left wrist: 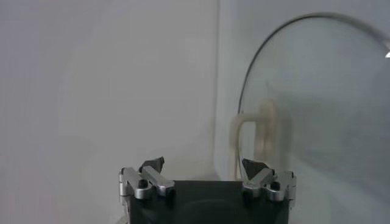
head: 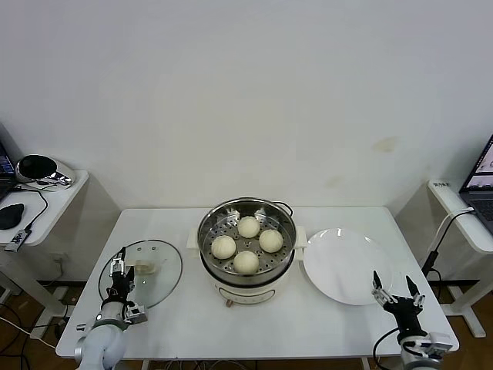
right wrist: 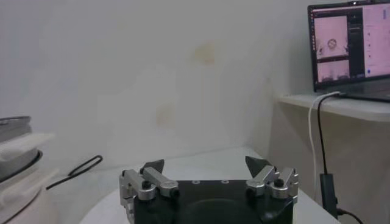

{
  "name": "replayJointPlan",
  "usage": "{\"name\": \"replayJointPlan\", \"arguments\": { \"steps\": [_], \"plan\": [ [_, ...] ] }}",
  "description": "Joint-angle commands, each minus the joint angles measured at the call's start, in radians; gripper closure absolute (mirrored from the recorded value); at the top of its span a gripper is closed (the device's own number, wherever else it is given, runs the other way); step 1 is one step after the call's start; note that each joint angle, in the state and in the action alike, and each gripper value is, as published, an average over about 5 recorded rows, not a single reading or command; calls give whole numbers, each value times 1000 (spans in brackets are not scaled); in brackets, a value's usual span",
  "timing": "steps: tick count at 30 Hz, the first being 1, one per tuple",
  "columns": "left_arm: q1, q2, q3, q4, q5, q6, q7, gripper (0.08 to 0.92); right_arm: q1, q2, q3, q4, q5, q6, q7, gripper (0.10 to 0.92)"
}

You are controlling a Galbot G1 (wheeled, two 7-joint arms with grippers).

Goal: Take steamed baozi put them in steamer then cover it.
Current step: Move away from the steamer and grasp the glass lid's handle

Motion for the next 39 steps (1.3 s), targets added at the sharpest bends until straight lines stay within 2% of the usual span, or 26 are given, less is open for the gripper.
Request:
{"name": "replayJointPlan", "arguments": {
  "steps": [1, 12, 21, 33, 36, 39],
  "plan": [
    [-35, -14, 3, 54, -28, 58, -8, 177, -2, 2, -1, -7, -4, 2, -3, 203],
    [-61, -33, 16, 49, -53, 78, -16, 177, -9, 3, 1, -5, -9, 6, -7, 203],
    [-102, -33, 30, 119, -70, 70, -42, 177, -11, 7, 1, -11, -11, 9, -7, 203],
    [-126, -42, 30, 205, -89, 5, -162, 178, -22, 10, 7, -21, -5, 12, -14, 203],
    [-123, -39, 29, 209, -85, -7, -163, 215, -23, 10, 8, -19, -5, 13, -14, 203],
    [-121, -36, 30, 213, -81, -17, -163, 294, -22, 9, 8, -18, -5, 13, -14, 203]
  ]
}}
